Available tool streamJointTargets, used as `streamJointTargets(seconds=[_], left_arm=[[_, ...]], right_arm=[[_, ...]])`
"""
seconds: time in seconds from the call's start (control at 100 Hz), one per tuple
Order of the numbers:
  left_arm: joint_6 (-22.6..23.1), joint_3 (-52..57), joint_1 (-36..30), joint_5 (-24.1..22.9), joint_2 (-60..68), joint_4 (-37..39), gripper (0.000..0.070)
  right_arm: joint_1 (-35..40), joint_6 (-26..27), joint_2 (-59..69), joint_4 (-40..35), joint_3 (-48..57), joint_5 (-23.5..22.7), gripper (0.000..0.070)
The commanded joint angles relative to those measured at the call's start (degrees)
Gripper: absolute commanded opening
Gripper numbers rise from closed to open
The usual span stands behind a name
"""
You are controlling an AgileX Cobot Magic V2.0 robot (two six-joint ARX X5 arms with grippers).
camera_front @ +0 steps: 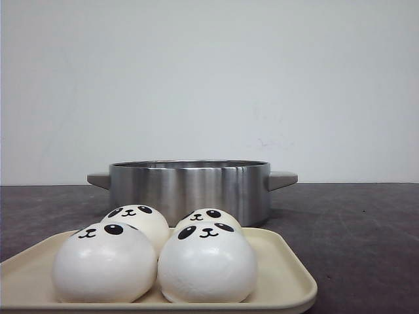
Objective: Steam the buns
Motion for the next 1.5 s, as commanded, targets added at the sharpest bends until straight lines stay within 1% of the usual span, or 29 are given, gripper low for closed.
streamJointTargets(seconds=[0.0,0.04,0.11,0.21,0.25,0.3,0.41,0.47,0.53,0.57,0.62,0.72,0.83,0.93,0.99,1.04,1.06,1.07,1.09,1.12,1.17,1.18,1.21,1.24,1.28,1.33,1.43,1.45,1.49], left_arm=[[-5.6,-0.9,0.0,0.3,0.0,-0.1,0.0017],[-6.9,-0.9,0.0,0.3,0.0,-0.1,0.0017],[-9.2,-0.8,0.0,0.3,0.0,-0.2,0.0017],[-14.7,-0.1,0.0,1.2,0.0,-0.2,0.0017],[-16.9,0.1,0.0,2.0,0.0,-0.2,0.0016],[-18.9,0.4,0.0,3.4,0.0,-0.2,0.0015],[-19.1,2.2,0.0,10.9,0.0,-0.4,0.0014],[-19.1,4.2,0.0,14.1,0.0,-0.5,0.0014],[-18.2,6.9,0.0,15.4,0.5,-0.7,0.0014],[-16.8,9.4,0.0,15.5,1.3,-1.6,0.0014],[-14.8,13.3,0.0,15.5,3.1,-3.1,0.0014],[-10.6,22.8,0.0,15.5,10.1,-7.6,0.0014],[-6.4,34.5,-1.2,15.5,20.5,-14.3,0.0014],[-2.7,44.9,-2.6,15.4,30.2,-20.0,0.0014],[-2.4,50.1,-3.1,15.6,35.0,-21.9,0.0017],[-2.5,53.8,-3.4,16.8,38.3,-22.5,0.0040],[-2.5,55.0,-3.5,17.5,39.4,-22.6,0.0058],[-2.5,55.7,-3.5,17.8,39.8,-22.7,0.0073],[-2.5,56.8,-3.6,18.6,40.7,-22.8,0.0109],[-2.6,58.2,-3.7,19.5,42.0,-22.9,0.0176],[-2.9,60.0,-4.0,20.9,43.5,-23.0,0.0314],[-3.0,60.2,-4.0,21.2,43.6,-23.0,0.0341],[-3.4,60.8,-4.2,21.8,44.2,-23.0,0.0403],[-4.1,61.2,-4.4,22.5,44.5,-22.9,0.0440],[-5.0,61.5,-4.7,23.3,44.8,-22.8,0.0446],[-6.7,61.5,-5.1,24.3,44.8,-22.9,0.0446],[-7.4,61.5,-6.3,25.9,44.8,-24.0,0.0450],[-7.3,61.5,-6.6,25.9,44.8,-24.3,0.0461],[-7.3,61.5,-7.3,25.9,44.8,-25.3,0.0525]], right_arm=[[-0.1,-0.1,0.0,0.5,-0.2,-0.2,0.0007],[-0.1,0.5,0.0,0.5,-0.2,-0.2,0.0007],[0.0,3.3,0.0,0.5,-0.2,-0.5,0.0007],[0.0,7.5,0.0,0.8,-0.2,-1.4,0.0007],[0.0,10.1,0.0,1.3,-0.1,-1.6,0.0007],[0.0,14.8,0.0,2.4,0.0,-2.4,0.0007],[0.0,26.1,0.0,6.6,0.3,-8.2,0.0007],[0.0,30.5,0.0,10.6,0.7,-11.0,0.0007],[0.0,33.0,0.0,14.1,1.9,-13.7,0.0006],[0.0,33.1,0.1,14.6,3.8,-14.4,0.0006],[0.0,32.9,0.6,13.4,7.2,-14.4,0.0006],[0.0,30.8,4.3,6.7,17.2,-14.4,0.0006],[0.0,23.4,12.3,-5.6,31.8,-15.6,0.0006],[0.0,15.9,19.3,-16.1,44.5,-15.6,0.0006],[0.0,12.8,22.3,-19.6,50.4,-16.5,0.0006],[0.0,12.3,24.3,-20.4,53.8,-18.4,0.0012],[0.0,12.9,24.9,-20.6,54.9,-19.1,0.0036],[0.0,13.3,25.2,-20.6,55.4,-19.5,0.0059],[0.0,14.1,25.7,-20.6,56.4,-20.2,0.0132],[0.0,15.8,26.5,-20.6,57.6,-21.1,0.0297],[0.0,18.8,27.6,-20.6,59.1,-21.8,0.0641],[0.0,19.3,27.8,-20.6,59.4,-22.0,0.0700],[0.0,20.5,28.3,-20.6,60.1,-23.0,0.0700],[0.0,21.1,29.0,-20.6,60.6,-24.8,0.0700],[0.0,21.0,30.0,-20.6,61.2,-27.6,0.0700],[0.0,20.9,31.4,-20.8,61.9,-30.0,0.0700],[0.3,19.6,34.9,-23.3,64.4,-30.7,0.0700],[0.5,19.0,35.8,-24.3,65.1,-30.7,0.0700],[1.2,17.6,37.7,-26.9,66.9,-30.7,0.0700]])
